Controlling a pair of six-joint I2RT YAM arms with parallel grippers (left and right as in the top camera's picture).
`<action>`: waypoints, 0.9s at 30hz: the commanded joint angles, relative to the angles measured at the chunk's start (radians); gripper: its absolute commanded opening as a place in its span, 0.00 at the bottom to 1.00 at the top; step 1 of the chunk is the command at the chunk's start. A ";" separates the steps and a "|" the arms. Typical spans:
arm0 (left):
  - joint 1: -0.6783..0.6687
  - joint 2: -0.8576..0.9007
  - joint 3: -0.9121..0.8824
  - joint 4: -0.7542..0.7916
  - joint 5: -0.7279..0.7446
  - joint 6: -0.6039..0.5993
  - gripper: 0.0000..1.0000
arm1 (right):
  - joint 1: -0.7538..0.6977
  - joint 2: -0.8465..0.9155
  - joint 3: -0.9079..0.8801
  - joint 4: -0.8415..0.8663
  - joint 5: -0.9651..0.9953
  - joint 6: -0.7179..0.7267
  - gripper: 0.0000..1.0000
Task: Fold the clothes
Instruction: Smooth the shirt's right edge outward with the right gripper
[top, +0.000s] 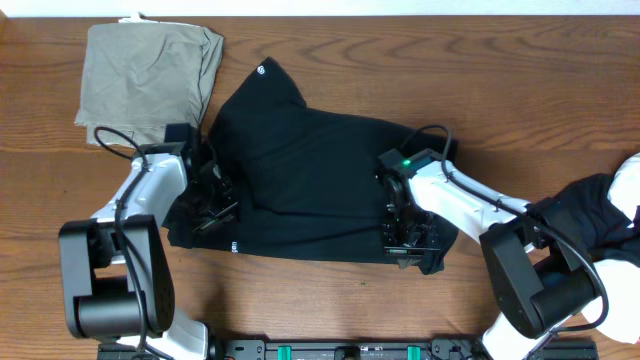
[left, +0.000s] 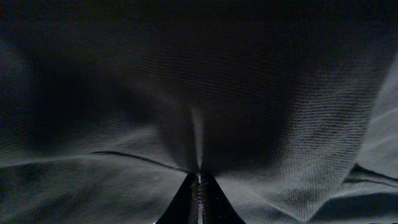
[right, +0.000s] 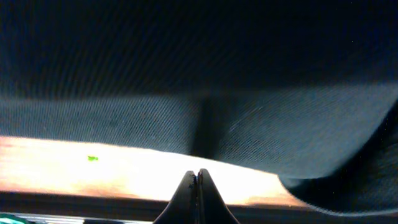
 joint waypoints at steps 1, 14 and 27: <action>-0.024 0.014 -0.004 0.006 0.018 -0.005 0.06 | -0.042 -0.003 -0.003 0.004 0.019 0.019 0.01; 0.060 0.108 -0.011 0.131 0.016 -0.008 0.06 | -0.101 -0.003 -0.095 0.075 0.033 0.027 0.01; 0.181 0.138 -0.011 0.153 -0.053 0.003 0.06 | -0.246 -0.003 -0.108 0.010 0.104 0.033 0.01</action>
